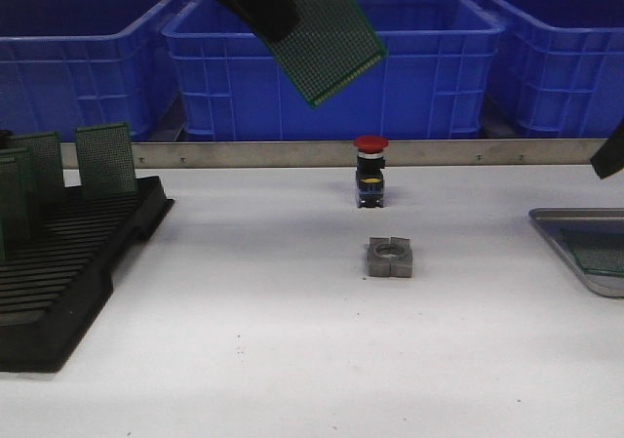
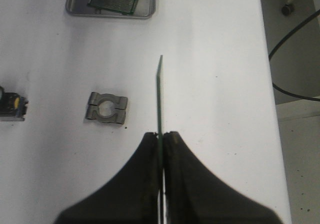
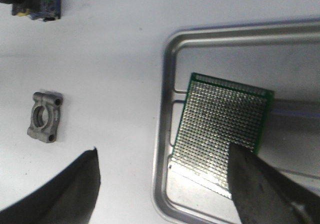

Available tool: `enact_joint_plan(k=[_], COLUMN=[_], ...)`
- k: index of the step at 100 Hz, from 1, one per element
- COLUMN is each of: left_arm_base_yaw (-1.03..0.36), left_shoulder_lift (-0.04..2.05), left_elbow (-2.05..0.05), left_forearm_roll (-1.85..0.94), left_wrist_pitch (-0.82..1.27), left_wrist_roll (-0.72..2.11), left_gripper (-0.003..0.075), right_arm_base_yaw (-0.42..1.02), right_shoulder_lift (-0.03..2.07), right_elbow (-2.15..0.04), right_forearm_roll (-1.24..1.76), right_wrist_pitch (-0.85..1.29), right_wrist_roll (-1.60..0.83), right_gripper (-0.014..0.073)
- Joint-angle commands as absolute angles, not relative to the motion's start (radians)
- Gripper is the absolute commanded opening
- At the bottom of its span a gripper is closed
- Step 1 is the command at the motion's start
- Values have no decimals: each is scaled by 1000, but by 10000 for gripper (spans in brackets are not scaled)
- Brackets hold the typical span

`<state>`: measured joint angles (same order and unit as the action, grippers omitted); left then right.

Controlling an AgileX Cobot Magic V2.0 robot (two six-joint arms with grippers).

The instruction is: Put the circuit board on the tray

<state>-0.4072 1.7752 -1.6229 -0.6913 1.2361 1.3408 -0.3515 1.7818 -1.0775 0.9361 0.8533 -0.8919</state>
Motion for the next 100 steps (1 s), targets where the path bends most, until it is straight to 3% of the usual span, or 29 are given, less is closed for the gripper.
enact_joint_plan(k=[1, 53, 100], left_arm_base_yaw=[-425, -425, -425], left_shoulder_lift=[1735, 1735, 1735], left_elbow=[-1643, -1643, -1643], left_forearm_roll=[-761, -768, -768], left_wrist_pitch=[1272, 1272, 1272], left_wrist_roll=[1330, 1330, 1330], left_gripper=[-18, -18, -18], right_arm_base_yaw=[-329, -125, 61], right_shoulder_lift=[1699, 1493, 1494], right_elbow=[-1121, -1165, -1165], right_forearm_roll=[986, 1139, 1200], right_wrist_pitch=[907, 1216, 1097], right_wrist_roll=[-960, -1503, -1577], right_gripper=[552, 552, 552])
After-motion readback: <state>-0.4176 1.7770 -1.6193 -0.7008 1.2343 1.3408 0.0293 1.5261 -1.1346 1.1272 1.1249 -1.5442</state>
